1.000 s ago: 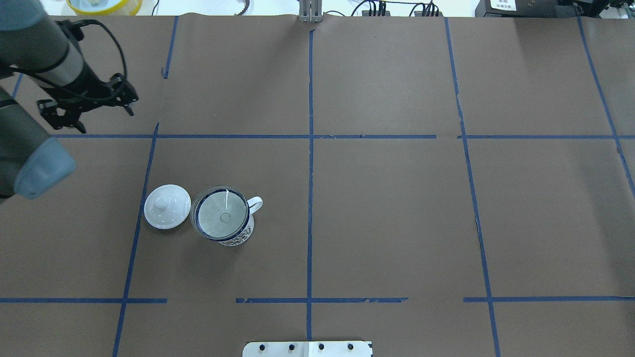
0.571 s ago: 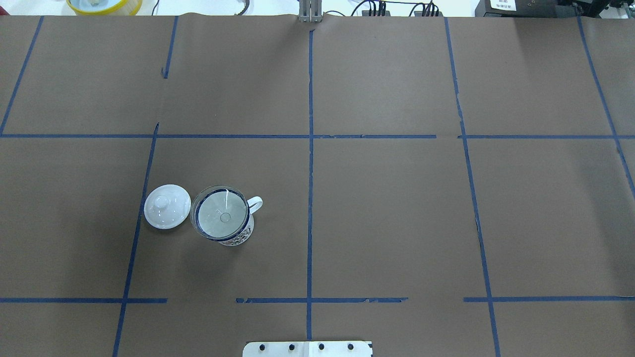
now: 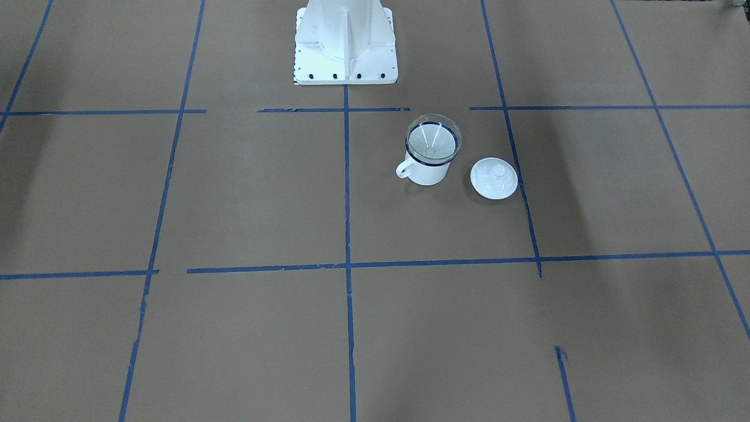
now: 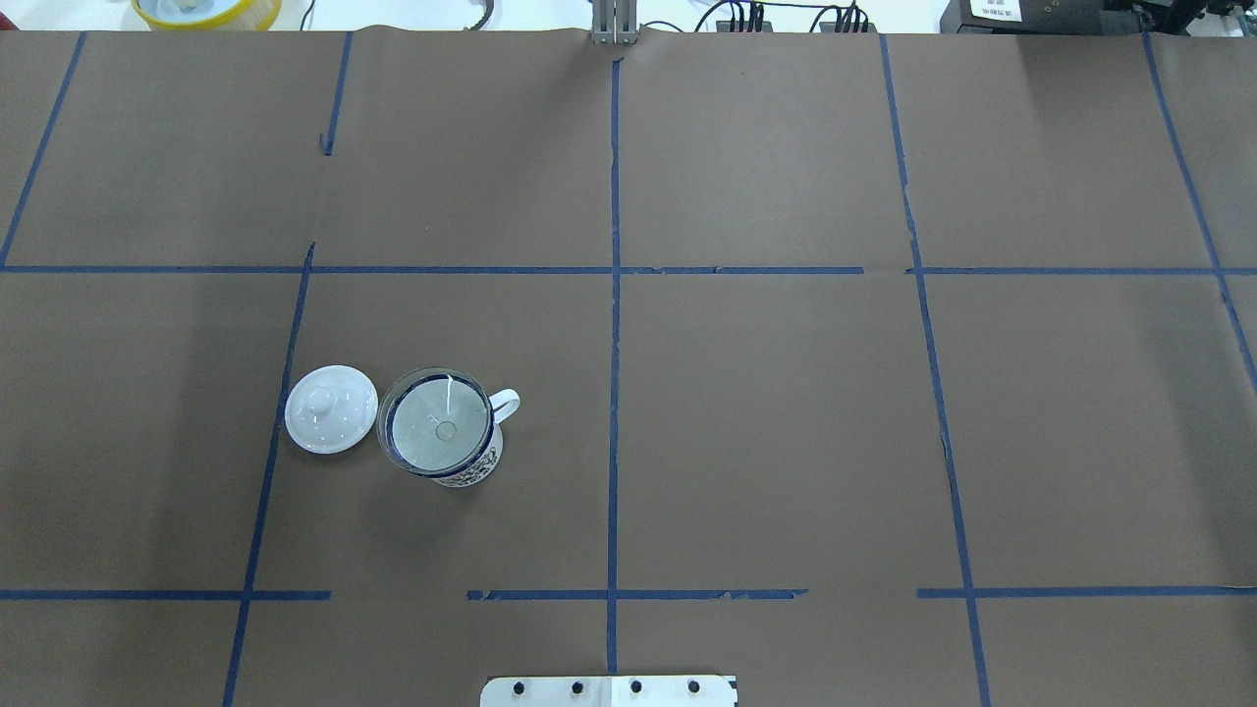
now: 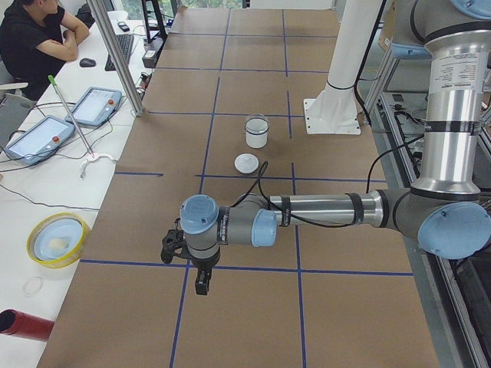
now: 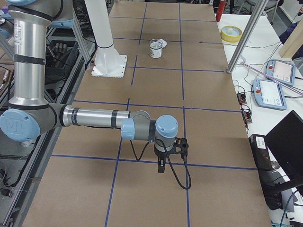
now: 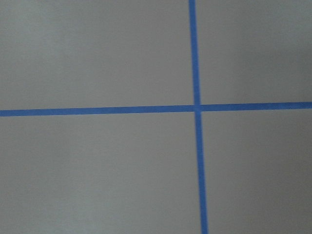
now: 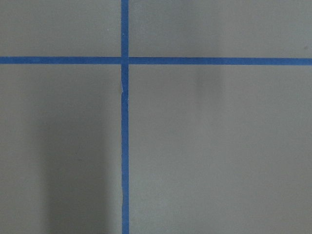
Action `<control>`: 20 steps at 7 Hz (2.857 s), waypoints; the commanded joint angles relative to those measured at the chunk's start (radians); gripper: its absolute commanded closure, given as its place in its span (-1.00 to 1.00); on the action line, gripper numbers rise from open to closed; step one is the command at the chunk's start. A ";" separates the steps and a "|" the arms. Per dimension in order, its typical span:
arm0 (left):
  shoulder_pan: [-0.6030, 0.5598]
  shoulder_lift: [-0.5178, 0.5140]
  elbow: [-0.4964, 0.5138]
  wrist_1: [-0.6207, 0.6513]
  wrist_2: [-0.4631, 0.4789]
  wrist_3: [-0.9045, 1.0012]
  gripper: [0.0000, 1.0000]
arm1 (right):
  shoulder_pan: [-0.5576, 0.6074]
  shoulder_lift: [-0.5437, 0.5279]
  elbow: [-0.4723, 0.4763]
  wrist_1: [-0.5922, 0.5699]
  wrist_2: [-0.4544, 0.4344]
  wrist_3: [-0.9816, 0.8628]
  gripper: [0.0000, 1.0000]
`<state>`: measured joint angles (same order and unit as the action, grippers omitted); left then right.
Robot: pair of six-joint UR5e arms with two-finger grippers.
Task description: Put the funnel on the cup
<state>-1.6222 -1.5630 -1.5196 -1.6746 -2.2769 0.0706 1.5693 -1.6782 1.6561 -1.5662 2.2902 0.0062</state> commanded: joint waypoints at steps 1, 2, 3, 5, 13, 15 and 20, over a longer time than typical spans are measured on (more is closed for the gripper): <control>-0.025 -0.003 0.009 -0.010 -0.003 -0.009 -1.00 | 0.000 0.000 -0.001 0.000 0.000 0.000 -1.00; -0.025 -0.009 -0.005 -0.008 -0.007 -0.012 -1.00 | 0.000 0.000 -0.001 0.000 0.000 0.000 -1.00; -0.025 -0.002 -0.016 -0.005 -0.009 -0.091 -1.00 | 0.000 0.000 -0.001 0.000 0.000 0.000 -1.00; -0.022 0.001 -0.013 -0.062 -0.004 -0.170 -1.00 | 0.000 0.000 0.001 0.000 0.000 0.000 -1.00; -0.022 -0.045 -0.050 0.182 -0.021 0.067 -1.00 | 0.000 0.000 0.001 0.000 0.000 0.000 -1.00; -0.022 -0.043 -0.047 0.182 -0.027 0.071 -1.00 | 0.000 0.000 -0.001 0.000 0.000 0.000 -1.00; -0.022 -0.043 -0.053 0.182 -0.024 0.075 -1.00 | 0.000 0.000 0.001 0.000 0.000 0.000 -1.00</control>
